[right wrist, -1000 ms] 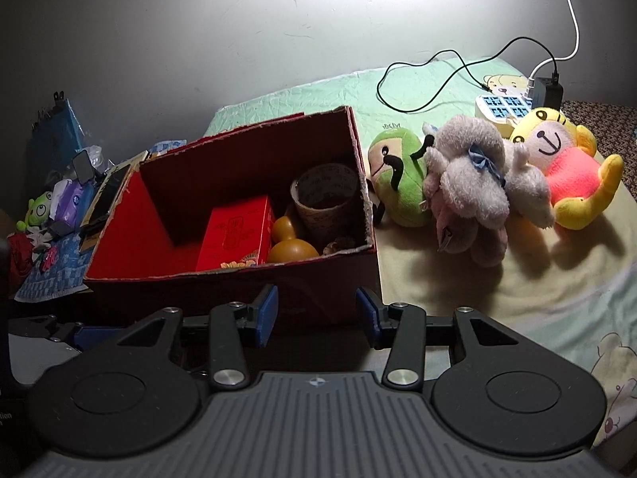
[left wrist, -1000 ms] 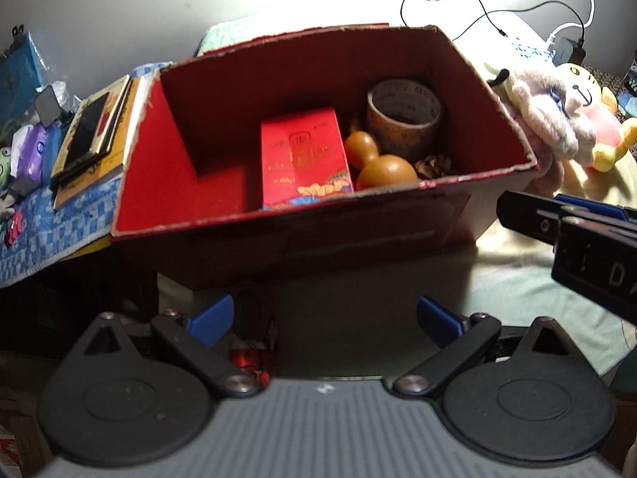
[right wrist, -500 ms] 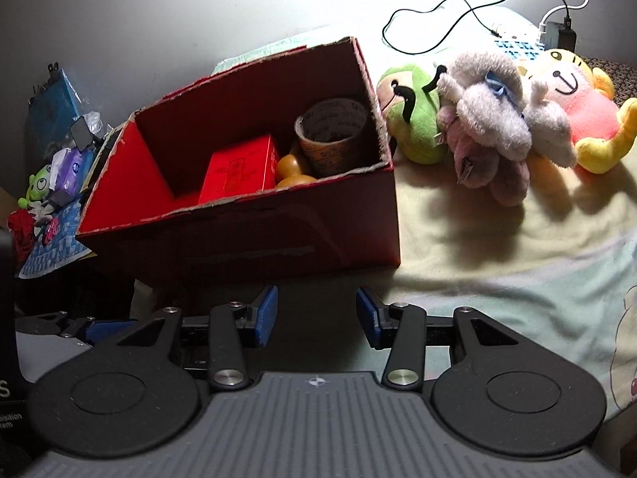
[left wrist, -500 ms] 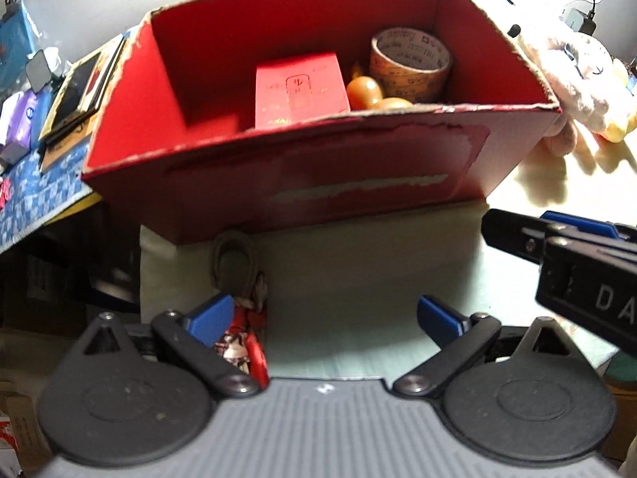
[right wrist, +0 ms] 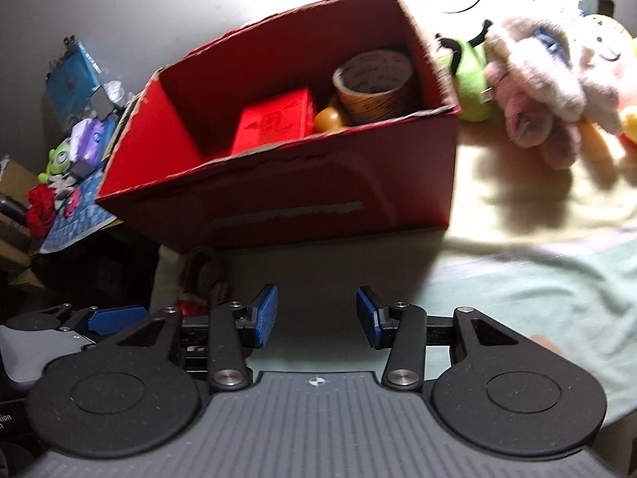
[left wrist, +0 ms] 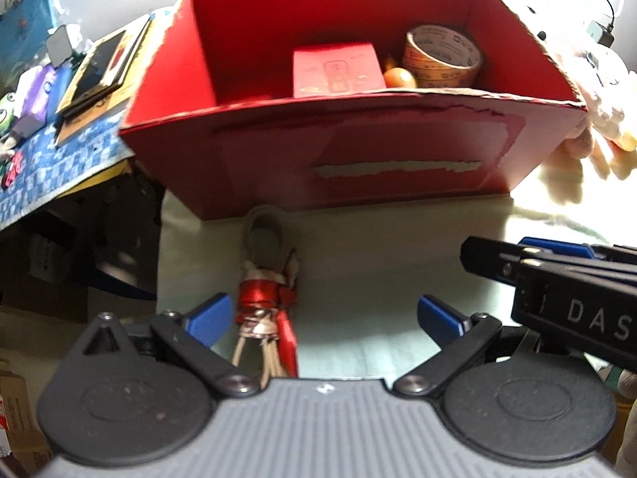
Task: Organize objects
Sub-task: 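Close the right gripper on the cord ornament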
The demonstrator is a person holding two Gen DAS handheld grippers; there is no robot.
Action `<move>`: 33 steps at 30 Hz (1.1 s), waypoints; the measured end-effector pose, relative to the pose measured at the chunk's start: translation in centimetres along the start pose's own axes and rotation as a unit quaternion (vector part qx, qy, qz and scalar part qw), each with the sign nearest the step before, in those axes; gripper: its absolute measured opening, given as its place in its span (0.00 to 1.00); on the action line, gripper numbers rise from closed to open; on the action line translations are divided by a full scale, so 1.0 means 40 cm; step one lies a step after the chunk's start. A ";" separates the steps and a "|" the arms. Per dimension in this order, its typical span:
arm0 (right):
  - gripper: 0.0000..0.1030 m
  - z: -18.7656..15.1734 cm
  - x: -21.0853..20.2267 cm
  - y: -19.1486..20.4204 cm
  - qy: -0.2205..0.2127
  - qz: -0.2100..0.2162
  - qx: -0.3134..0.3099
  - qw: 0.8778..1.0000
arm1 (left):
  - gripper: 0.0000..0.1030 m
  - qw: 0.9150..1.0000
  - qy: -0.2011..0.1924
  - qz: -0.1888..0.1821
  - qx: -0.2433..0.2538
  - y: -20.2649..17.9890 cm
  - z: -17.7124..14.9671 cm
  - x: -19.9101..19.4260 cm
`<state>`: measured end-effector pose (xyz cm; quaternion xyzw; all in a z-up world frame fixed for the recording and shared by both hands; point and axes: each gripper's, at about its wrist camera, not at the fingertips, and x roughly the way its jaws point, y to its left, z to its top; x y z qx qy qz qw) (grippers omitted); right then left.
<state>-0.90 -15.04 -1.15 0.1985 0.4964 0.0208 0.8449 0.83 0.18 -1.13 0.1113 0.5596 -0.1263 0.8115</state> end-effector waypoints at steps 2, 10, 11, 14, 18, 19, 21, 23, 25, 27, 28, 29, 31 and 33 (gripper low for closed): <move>0.45 -0.001 0.007 0.010 0.006 0.009 -0.002 1.000 | 0.97 1.000 -0.002 0.002 -0.006 0.019 -0.011 -0.002; 0.45 -0.003 0.044 0.056 0.034 0.043 -0.015 0.998 | 0.97 0.998 0.026 -0.008 -0.049 0.101 -0.043 0.030; 0.45 -0.004 0.048 0.061 0.037 0.048 -0.017 0.998 | 0.98 0.998 0.028 -0.011 -0.052 0.108 -0.046 0.033; 0.45 -0.003 0.064 0.079 0.046 0.059 -0.023 0.997 | 0.98 0.998 0.031 -0.024 -0.058 0.126 -0.057 0.040; 0.45 -0.004 0.093 0.091 0.063 0.080 -0.016 0.995 | 0.98 0.996 0.038 -0.040 -0.064 0.140 -0.068 0.050; 0.46 -0.005 0.101 0.095 0.069 0.086 -0.013 0.994 | 0.98 0.996 0.041 -0.044 -0.065 0.143 -0.072 0.052; 0.45 -0.007 0.117 0.102 0.080 0.098 -0.009 0.992 | 0.98 0.996 0.044 -0.051 -0.066 0.150 -0.078 0.060; 0.45 -0.007 0.132 0.110 0.087 0.108 -0.006 0.990 | 0.98 0.994 0.048 -0.062 -0.074 0.162 -0.082 0.067; 0.45 -0.009 0.141 0.120 0.092 0.121 -0.007 0.988 | 0.96 0.990 0.055 -0.082 -0.098 0.184 -0.085 0.079; 0.45 -0.009 0.149 0.129 0.095 0.133 -0.008 0.987 | 0.93 0.986 0.062 -0.095 -0.120 0.206 -0.087 0.093; 0.45 -0.009 0.152 0.134 0.096 0.137 -0.009 0.986 | 0.93 0.985 0.062 -0.098 -0.126 0.213 -0.088 0.097; 0.45 -0.010 0.158 0.139 0.097 0.137 -0.011 0.986 | 0.93 0.985 0.060 -0.099 -0.128 0.217 -0.088 0.099; 0.45 -0.010 0.169 0.150 0.099 0.132 -0.016 0.986 | 0.89 0.986 0.052 -0.096 -0.125 0.215 -0.089 0.097; 0.45 -0.006 0.176 0.160 0.101 0.128 -0.021 0.986 | 0.83 0.987 0.049 -0.095 -0.117 0.207 -0.087 0.098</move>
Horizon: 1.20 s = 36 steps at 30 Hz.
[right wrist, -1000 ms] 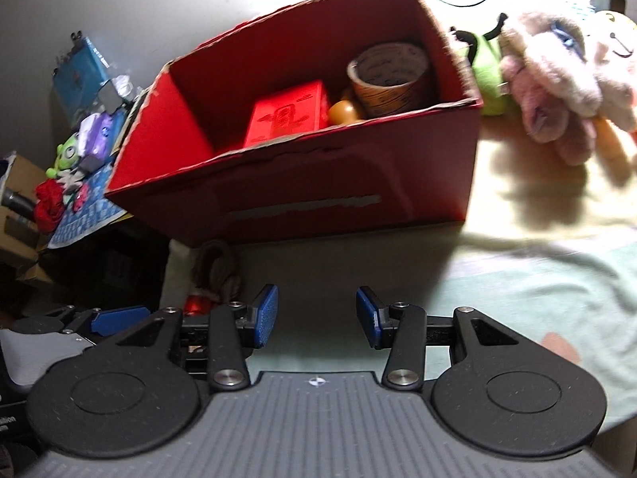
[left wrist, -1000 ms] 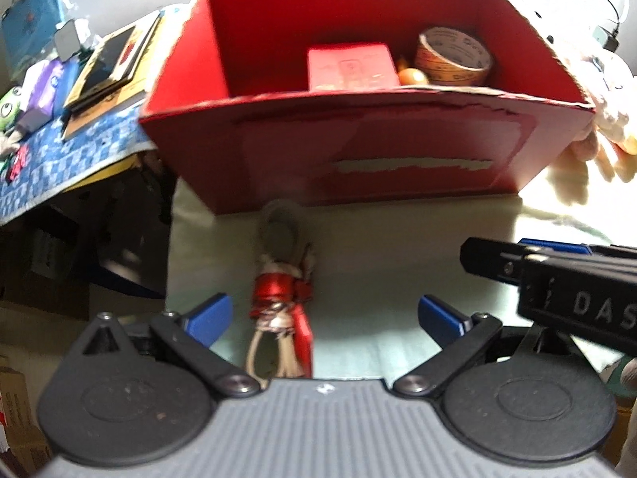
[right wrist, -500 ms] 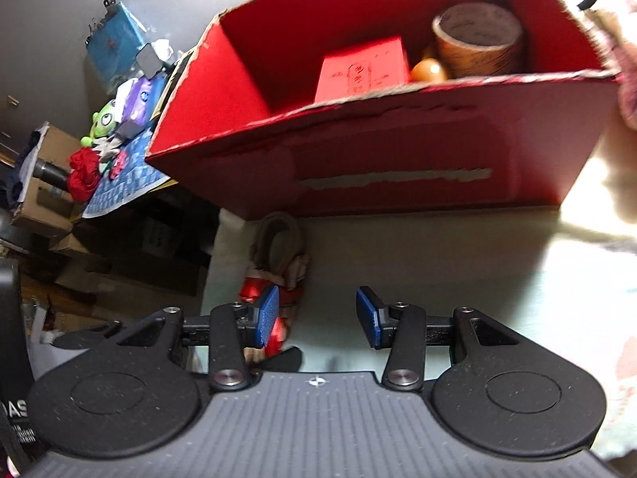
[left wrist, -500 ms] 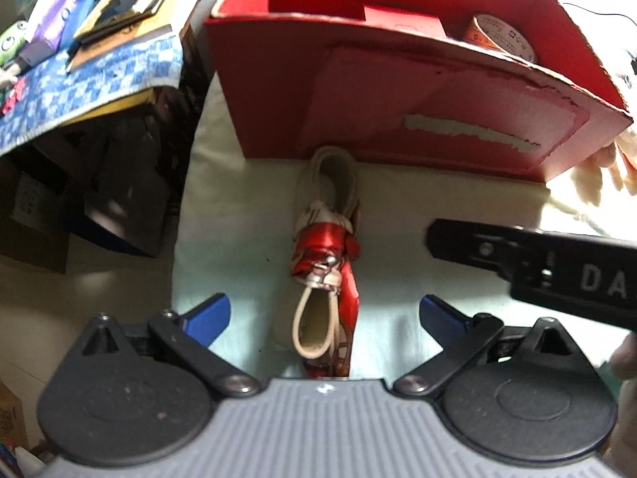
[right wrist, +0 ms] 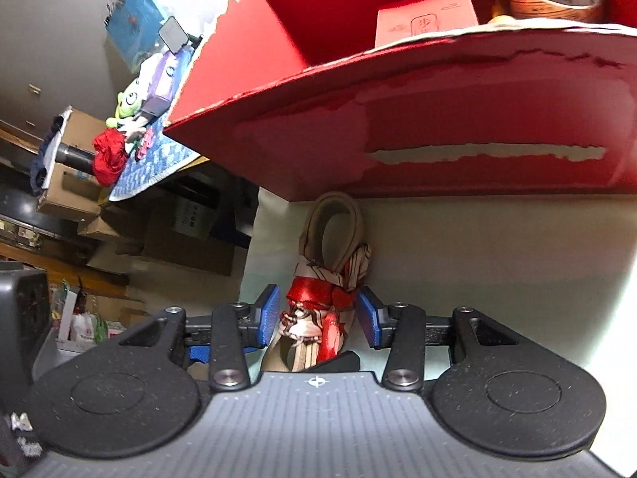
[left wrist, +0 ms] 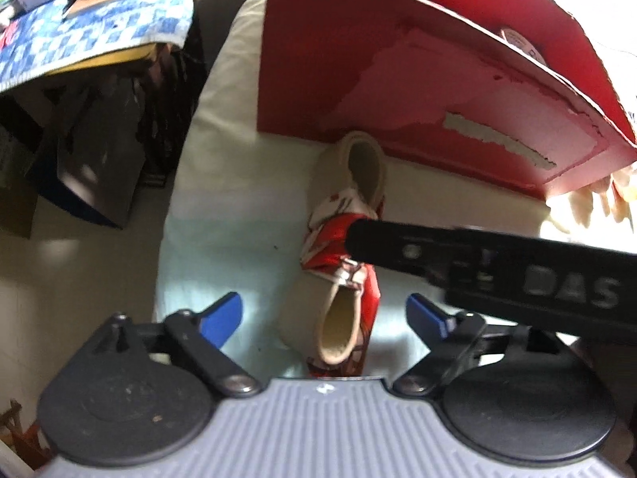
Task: Organize objects
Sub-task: 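Close the right gripper on the cord ornament, then lift the cord ornament with the right gripper up over the box rim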
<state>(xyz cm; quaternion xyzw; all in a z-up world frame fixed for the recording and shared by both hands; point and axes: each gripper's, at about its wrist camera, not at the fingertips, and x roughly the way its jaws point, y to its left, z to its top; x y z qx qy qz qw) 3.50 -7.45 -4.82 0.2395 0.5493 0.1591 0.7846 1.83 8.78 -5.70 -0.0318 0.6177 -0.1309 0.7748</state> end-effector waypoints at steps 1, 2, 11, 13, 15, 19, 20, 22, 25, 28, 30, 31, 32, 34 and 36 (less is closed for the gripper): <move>0.45 0.002 0.003 0.002 0.001 -0.002 -0.003 1.000 | 0.83 1.000 0.001 0.000 0.003 -0.003 0.001 0.003; 0.45 0.003 0.006 0.005 0.001 -0.004 -0.005 1.000 | 0.81 1.000 0.003 -0.001 0.005 -0.004 0.002 0.006; 0.43 0.009 0.036 -0.005 0.017 -0.019 -0.008 1.000 | 0.63 1.000 0.016 0.007 0.020 -0.005 0.023 0.028; 0.41 0.011 0.041 -0.009 0.019 -0.018 -0.006 1.000 | 0.61 0.999 0.015 0.011 0.027 -0.010 0.025 0.029; 0.40 0.013 0.044 -0.012 0.020 -0.016 -0.005 1.000 | 0.58 0.999 0.013 0.016 0.034 -0.018 0.027 0.031; 0.37 0.016 0.046 -0.026 0.026 -0.006 0.008 1.000 | 0.57 0.999 0.011 0.019 0.043 -0.019 0.032 0.035; 0.36 0.016 0.045 -0.028 0.027 -0.005 0.009 1.000 | 0.56 0.999 0.012 0.020 0.045 -0.020 0.034 0.036; 0.35 0.017 0.044 -0.028 0.028 -0.004 0.009 1.000 | 0.55 0.998 0.011 0.023 0.051 -0.026 0.035 0.037; 0.33 0.018 0.039 -0.031 0.030 -0.002 0.011 0.999 | 0.51 0.998 0.015 0.019 0.058 -0.034 0.040 0.039; 0.32 0.019 0.034 -0.041 0.033 0.003 0.019 0.999 | 0.48 0.998 0.020 0.008 0.055 -0.037 0.045 0.039; 0.31 0.019 0.032 -0.043 0.033 0.005 0.021 0.999 | 0.46 0.998 0.021 0.011 0.058 -0.041 0.046 0.041; 0.30 0.019 0.028 -0.045 0.033 0.004 0.020 0.999 | 0.45 0.998 0.022 0.012 0.060 -0.044 0.046 0.041; 0.30 0.019 0.025 -0.045 0.032 0.003 0.019 0.999 | 0.43 0.998 0.023 0.011 0.062 -0.047 0.047 0.041; 0.29 0.019 0.018 -0.051 0.033 0.003 0.023 0.999 | 0.41 0.997 0.026 0.008 0.068 -0.053 0.047 0.040; 0.29 0.019 0.011 -0.063 0.036 0.003 0.033 0.999 | 0.41 0.997 0.031 0.002 0.074 -0.061 0.049 0.040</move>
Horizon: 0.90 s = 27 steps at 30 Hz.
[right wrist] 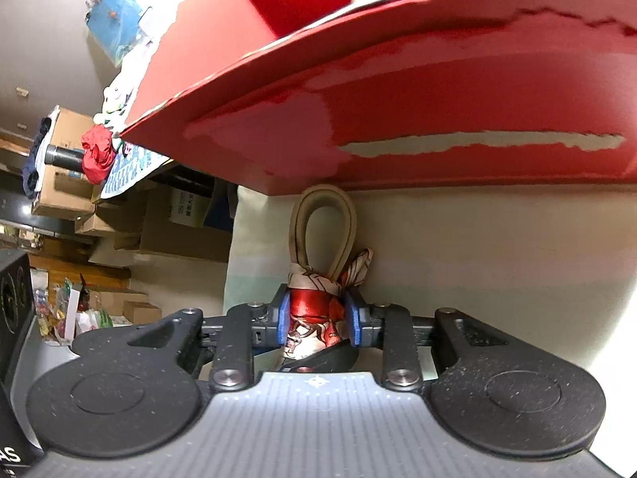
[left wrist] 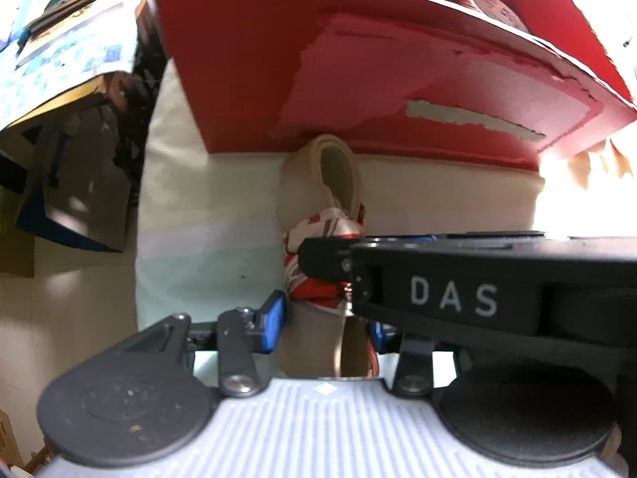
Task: Organize objects
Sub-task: 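Lift the cord ornament with the right gripper up over the box rim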
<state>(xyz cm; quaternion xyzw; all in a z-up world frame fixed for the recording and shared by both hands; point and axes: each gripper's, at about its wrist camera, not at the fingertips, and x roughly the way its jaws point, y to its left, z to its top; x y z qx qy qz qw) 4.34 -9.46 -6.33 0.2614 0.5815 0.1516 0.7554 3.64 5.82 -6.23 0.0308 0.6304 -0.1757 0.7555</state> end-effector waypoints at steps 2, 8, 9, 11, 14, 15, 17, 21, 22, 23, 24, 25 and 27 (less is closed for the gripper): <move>0.29 -0.001 -0.010 -0.011 0.002 -0.001 0.008 1.000 | 0.41 1.000 0.008 -0.006 0.008 -0.014 0.003 0.000; 0.29 -0.007 -0.062 -0.031 -0.014 -0.008 0.023 1.000 | 0.41 0.999 0.016 -0.022 0.047 -0.072 0.016 -0.010; 0.29 -0.009 -0.069 -0.033 -0.019 -0.011 0.024 0.999 | 0.41 0.998 0.015 -0.023 0.056 -0.085 0.018 -0.013; 0.29 -0.015 -0.089 -0.039 -0.029 -0.018 0.025 0.999 | 0.41 0.997 0.015 -0.025 0.074 -0.113 0.022 -0.018; 0.29 -0.024 -0.118 -0.053 -0.047 -0.028 0.032 0.998 | 0.41 0.994 0.014 -0.031 0.101 -0.156 0.026 -0.024; 0.29 -0.028 -0.128 -0.061 -0.053 -0.030 0.037 0.997 | 0.41 0.993 0.014 -0.033 0.110 -0.170 0.028 -0.025; 0.29 -0.039 -0.150 -0.077 -0.065 -0.033 0.048 0.996 | 0.41 0.991 0.013 -0.037 0.129 -0.199 0.029 -0.028; 0.29 -0.061 -0.187 -0.105 -0.087 -0.039 0.069 0.993 | 0.41 0.985 0.011 -0.045 0.164 -0.254 0.026 -0.036; 0.29 -0.066 -0.198 -0.111 -0.094 -0.040 0.073 0.992 | 0.41 0.984 0.011 -0.047 0.172 -0.268 0.025 -0.038; 0.29 -0.072 -0.207 -0.115 -0.100 -0.041 0.077 0.991 | 0.41 0.982 0.010 -0.049 0.180 -0.280 0.024 -0.041; 0.29 -0.078 -0.216 -0.119 -0.106 -0.042 0.081 0.990 | 0.41 0.981 0.008 -0.050 0.189 -0.293 0.022 -0.044; 0.29 -0.083 -0.225 -0.122 -0.112 -0.043 0.085 0.989 | 0.41 0.979 0.005 -0.050 0.199 -0.305 0.019 -0.048; 0.29 -0.094 -0.254 -0.135 -0.124 -0.045 0.089 0.987 | 0.41 0.975 0.000 -0.052 0.216 -0.320 0.015 -0.056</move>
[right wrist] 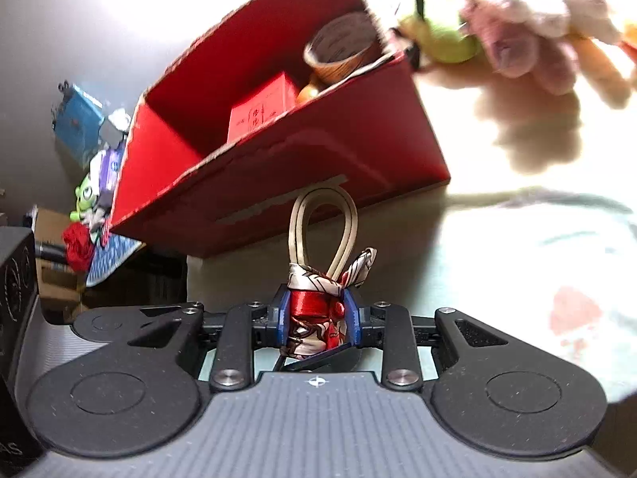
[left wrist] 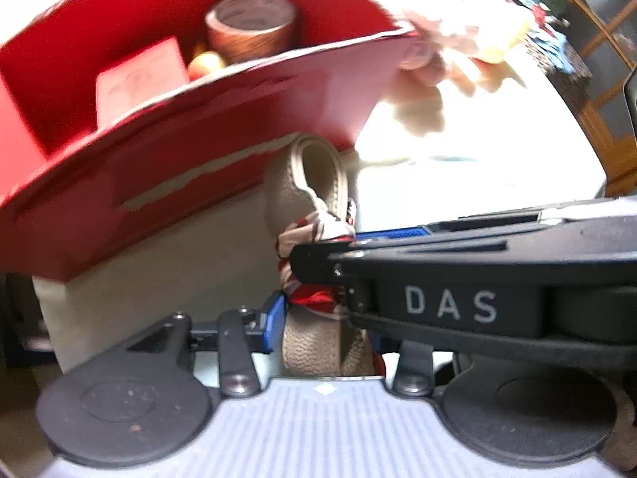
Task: Organize objects
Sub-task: 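Lift the cord ornament with the right gripper up over the box rim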
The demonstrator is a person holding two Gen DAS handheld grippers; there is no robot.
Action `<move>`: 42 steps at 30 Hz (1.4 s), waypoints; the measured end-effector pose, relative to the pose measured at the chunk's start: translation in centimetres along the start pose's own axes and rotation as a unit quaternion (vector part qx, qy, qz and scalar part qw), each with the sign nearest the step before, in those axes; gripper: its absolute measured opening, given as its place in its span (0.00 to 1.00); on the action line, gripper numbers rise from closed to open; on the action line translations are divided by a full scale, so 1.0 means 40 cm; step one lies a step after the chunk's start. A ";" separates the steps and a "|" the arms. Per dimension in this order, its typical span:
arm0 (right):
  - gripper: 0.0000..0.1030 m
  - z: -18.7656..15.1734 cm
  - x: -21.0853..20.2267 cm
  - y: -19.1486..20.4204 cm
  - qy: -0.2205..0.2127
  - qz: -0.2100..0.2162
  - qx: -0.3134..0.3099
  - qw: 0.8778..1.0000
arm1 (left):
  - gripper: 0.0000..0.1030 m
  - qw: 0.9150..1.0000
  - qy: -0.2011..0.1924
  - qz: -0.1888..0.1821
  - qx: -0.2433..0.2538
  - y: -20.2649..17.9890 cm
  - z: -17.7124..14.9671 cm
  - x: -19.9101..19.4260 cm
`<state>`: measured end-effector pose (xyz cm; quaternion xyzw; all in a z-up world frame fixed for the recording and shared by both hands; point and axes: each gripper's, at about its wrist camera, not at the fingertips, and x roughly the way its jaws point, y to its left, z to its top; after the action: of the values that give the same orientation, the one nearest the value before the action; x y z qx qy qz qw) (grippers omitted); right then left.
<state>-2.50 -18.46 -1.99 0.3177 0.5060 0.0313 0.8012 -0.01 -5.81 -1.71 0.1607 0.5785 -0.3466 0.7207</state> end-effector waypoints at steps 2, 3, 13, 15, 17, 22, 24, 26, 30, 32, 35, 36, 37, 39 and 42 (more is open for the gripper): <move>0.29 -0.004 -0.024 -0.002 -0.016 -0.003 -0.001 1.000 | 0.41 1.000 -0.006 -0.002 0.017 -0.008 0.009 -0.008; 0.29 -0.006 -0.035 -0.002 -0.024 -0.006 -0.003 1.000 | 0.41 1.000 -0.009 -0.004 0.024 -0.016 0.009 -0.015; 0.29 -0.006 -0.161 -0.013 -0.095 -0.013 0.003 0.995 | 0.41 0.994 -0.056 -0.013 0.094 -0.133 0.045 -0.071; 0.29 -0.005 -0.181 -0.009 -0.106 -0.015 0.001 0.994 | 0.41 0.993 -0.065 -0.019 0.098 -0.143 0.051 -0.087; 0.29 -0.001 -0.202 -0.004 -0.116 -0.014 -0.002 0.993 | 0.41 0.992 -0.075 -0.022 0.103 -0.149 0.058 -0.099; 0.29 0.023 -0.242 0.024 -0.143 -0.010 -0.022 0.989 | 0.41 0.989 -0.102 -0.018 0.106 -0.162 0.085 -0.132; 0.29 0.038 -0.253 0.035 -0.152 -0.007 -0.031 0.988 | 0.41 0.988 -0.115 -0.018 0.099 -0.156 0.097 -0.153; 0.29 0.057 -0.258 0.045 -0.159 -0.003 -0.041 0.986 | 0.41 0.988 -0.125 -0.019 0.088 -0.144 0.112 -0.173; 0.29 0.094 -0.261 0.069 -0.166 0.011 -0.057 0.984 | 0.41 0.987 -0.143 -0.012 0.068 -0.121 0.140 -0.207; 0.29 0.115 -0.260 0.082 -0.169 0.020 -0.066 0.983 | 0.41 0.987 -0.152 -0.005 0.059 -0.111 0.151 -0.226; 0.30 0.142 -0.255 0.098 -0.168 0.033 -0.075 0.982 | 0.41 0.986 -0.163 0.005 0.041 -0.093 0.169 -0.247; 0.30 0.149 -0.253 0.104 -0.167 0.037 -0.077 0.982 | 0.41 0.986 -0.165 0.008 0.036 -0.087 0.174 -0.252; 0.30 0.154 -0.251 0.111 -0.166 0.039 -0.081 0.982 | 0.41 0.985 -0.167 0.012 0.030 -0.082 0.178 -0.257; 0.30 0.162 -0.245 0.126 -0.163 0.043 -0.092 0.981 | 0.41 0.985 -0.170 0.019 0.020 -0.072 0.184 -0.263; 0.30 0.178 -0.234 0.140 -0.155 0.049 -0.103 0.981 | 0.41 0.985 -0.171 0.028 0.005 -0.057 0.193 -0.269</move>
<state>0.39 -20.89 10.49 0.2593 0.3532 0.0727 0.8960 3.03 -8.94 10.98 0.1190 0.4401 -0.3518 0.8175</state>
